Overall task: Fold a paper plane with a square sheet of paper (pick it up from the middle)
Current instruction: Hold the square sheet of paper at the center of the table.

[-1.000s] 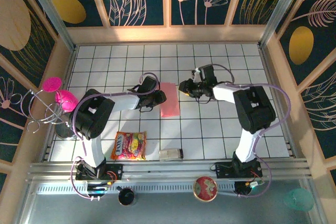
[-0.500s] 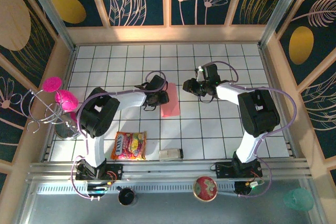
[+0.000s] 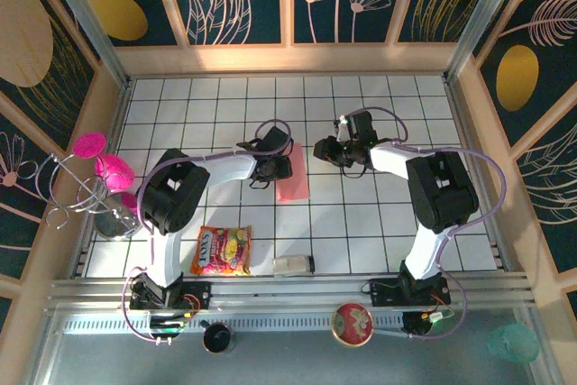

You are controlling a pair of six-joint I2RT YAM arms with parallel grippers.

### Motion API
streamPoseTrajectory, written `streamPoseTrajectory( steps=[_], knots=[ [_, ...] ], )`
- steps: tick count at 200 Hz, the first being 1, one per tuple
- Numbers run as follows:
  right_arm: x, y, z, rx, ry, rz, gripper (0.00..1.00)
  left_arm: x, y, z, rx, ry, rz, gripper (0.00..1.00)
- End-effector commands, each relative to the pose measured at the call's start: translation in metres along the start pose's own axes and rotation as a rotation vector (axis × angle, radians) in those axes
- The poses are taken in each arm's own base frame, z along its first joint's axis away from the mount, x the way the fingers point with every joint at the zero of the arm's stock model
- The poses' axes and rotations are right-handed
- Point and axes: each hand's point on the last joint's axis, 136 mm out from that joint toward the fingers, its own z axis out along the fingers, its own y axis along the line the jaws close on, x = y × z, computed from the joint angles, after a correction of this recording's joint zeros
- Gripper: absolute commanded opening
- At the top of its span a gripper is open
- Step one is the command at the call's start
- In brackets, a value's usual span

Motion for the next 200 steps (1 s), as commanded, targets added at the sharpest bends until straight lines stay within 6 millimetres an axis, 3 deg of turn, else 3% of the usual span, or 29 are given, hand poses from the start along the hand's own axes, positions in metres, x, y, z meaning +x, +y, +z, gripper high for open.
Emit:
streamPoseTrajectory(
  steps=[1, 57, 129, 200],
  knots=[
    [0.002, 0.001, 0.004, -0.014, 0.019, -0.018, 0.33, 0.084, 0.080, 0.065, -0.234, 0.255, 0.009, 0.51],
    [0.007, 0.004, 0.008, -0.041, 0.046, -0.018, 0.33, 0.086, 0.079, 0.069, -0.231, 0.265, 0.008, 0.52],
    [0.019, 0.010, 0.022, -0.070, 0.100, -0.039, 0.20, 0.087, 0.078, 0.076, -0.231, 0.278, 0.039, 0.55],
    [0.027, 0.023, 0.030, -0.144, 0.145, -0.041, 0.14, 0.091, 0.082, 0.080, -0.239, 0.290, 0.059, 0.55]
  ],
)
